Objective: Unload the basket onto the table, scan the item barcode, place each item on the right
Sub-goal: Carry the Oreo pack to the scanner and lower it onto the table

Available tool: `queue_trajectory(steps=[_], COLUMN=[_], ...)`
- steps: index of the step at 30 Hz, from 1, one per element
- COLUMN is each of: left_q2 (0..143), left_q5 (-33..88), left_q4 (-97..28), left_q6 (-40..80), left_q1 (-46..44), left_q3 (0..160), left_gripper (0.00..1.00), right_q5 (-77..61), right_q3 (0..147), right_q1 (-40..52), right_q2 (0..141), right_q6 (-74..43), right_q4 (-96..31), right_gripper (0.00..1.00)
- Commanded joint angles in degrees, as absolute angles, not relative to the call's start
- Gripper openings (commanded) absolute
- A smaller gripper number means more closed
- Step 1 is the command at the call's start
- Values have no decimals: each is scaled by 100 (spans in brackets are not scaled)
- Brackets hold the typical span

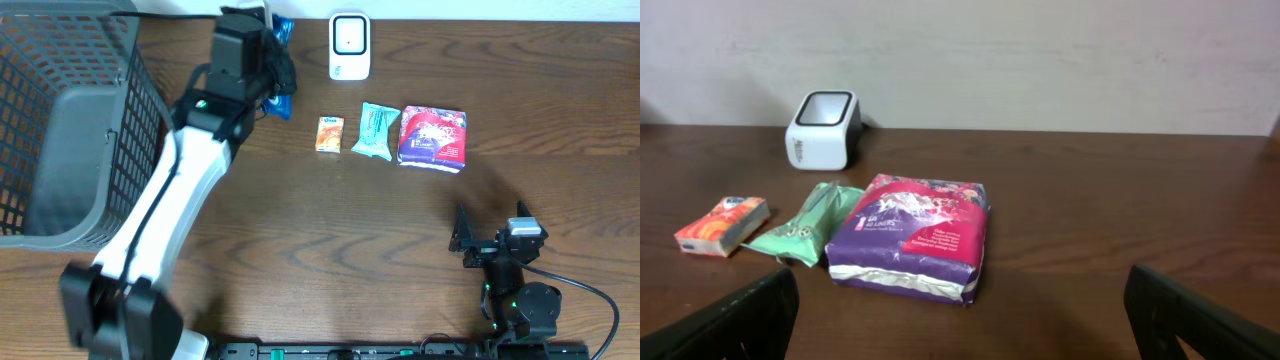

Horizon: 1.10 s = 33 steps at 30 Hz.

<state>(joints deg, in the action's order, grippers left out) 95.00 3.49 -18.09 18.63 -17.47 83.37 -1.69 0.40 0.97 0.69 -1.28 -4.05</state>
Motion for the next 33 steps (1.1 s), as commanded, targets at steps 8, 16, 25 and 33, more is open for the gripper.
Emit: queue_trajectory(steps=[8,16,25,33], left_q2=[10602,10792,10888,11498], left_q5=[-80,-71,-827,-405], left_q4=[-2397,-2652,-2561,-2349], left_q6=[3662,3997,3898,3129], left_q1=[-1774,-1988,-2082,-2093], left_q3=[8390,8390,8385,8385], left_gripper=[7,7,7,7], right_q5=[-185,-185,-185,-185], right_q3=[32,32,32,32], right_q1=[51,51,51,51], right_q2=[38,38,38,38], right_q6=[-185,-185,-185,-185], right_q4=[-427,-427,-427,-429], right_gripper=[99,99,99,99])
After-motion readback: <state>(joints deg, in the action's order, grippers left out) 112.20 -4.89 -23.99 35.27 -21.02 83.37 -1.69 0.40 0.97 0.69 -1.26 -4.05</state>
